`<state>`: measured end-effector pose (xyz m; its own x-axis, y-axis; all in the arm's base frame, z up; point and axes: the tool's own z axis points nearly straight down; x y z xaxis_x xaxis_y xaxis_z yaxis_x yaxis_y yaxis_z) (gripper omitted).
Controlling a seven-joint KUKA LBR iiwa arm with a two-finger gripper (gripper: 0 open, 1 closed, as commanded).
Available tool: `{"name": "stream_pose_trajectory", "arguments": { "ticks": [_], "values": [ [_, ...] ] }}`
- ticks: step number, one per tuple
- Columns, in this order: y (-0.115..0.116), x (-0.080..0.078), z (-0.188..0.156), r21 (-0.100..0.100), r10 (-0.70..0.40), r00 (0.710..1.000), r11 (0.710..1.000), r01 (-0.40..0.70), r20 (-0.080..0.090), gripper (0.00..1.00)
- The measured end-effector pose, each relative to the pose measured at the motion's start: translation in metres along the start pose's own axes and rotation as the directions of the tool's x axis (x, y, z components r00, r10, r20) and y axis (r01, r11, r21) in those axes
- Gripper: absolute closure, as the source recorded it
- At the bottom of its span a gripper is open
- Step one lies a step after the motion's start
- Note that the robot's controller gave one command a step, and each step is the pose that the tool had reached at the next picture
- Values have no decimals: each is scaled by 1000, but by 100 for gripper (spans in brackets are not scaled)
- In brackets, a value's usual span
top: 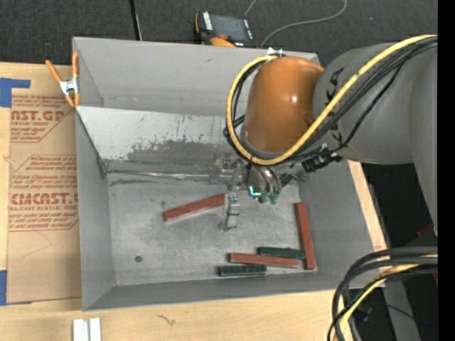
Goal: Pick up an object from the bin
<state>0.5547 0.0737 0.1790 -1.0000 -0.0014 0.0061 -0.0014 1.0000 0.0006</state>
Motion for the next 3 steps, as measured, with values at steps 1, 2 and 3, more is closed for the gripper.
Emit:
{"name": "stream_pose_trajectory", "arguments": {
  "ticks": [1, 2, 3],
  "values": [
    [6, -30, 114, 0, -15, 1000, 1000, 15, 3, 0],
    [6, -32, 108, -1, -14, 1000, 1000, 14, 9, 100],
    [0, -11, -39, 2, -143, 990, 990, 143, 16, 100]
  ]
}}
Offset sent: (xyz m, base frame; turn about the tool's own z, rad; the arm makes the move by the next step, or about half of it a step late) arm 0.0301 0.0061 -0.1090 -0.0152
